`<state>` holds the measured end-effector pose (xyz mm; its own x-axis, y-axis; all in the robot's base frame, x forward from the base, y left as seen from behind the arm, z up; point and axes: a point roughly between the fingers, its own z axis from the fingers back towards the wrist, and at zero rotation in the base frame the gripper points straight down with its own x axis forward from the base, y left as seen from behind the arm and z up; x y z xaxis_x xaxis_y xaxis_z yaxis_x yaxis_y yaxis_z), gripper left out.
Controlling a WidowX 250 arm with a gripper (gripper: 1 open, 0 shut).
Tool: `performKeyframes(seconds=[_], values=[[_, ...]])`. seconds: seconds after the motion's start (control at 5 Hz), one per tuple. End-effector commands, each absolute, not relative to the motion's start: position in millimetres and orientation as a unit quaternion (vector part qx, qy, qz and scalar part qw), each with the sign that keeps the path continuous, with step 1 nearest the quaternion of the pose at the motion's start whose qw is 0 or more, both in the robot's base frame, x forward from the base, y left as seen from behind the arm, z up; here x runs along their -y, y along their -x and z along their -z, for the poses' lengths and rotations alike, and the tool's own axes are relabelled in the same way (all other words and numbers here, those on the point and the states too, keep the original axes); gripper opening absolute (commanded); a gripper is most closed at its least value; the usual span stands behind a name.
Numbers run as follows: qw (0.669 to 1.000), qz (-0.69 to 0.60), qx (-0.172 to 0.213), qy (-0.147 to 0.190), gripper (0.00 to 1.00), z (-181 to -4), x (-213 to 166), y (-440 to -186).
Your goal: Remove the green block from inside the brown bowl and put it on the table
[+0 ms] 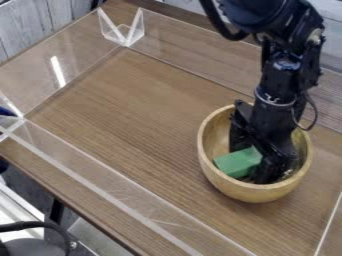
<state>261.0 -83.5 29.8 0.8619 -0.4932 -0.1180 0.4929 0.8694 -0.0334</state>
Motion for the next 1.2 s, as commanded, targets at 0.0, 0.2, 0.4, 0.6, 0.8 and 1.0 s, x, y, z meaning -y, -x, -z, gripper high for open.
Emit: performKeyframes(seconds=[0.0,0.2,0.4,0.6,0.8,1.0], values=[[0.966,0.259,-0.017,0.0,1.0,-51.9,85.8,-270.4],[0.966,0.259,-0.012,-0.001,1.0,-53.1,85.6,-271.0],[0.966,0.259,-0.008,-0.001,1.0,-53.4,85.4,-271.9],[0.966,0.259,-0.004,-0.001,1.0,-53.9,85.1,-272.6],[0.966,0.259,0.001,-0.002,1.0,-54.8,84.8,-273.1],[0.966,0.26,0.004,-0.002,1.0,-54.5,84.8,-273.9]])
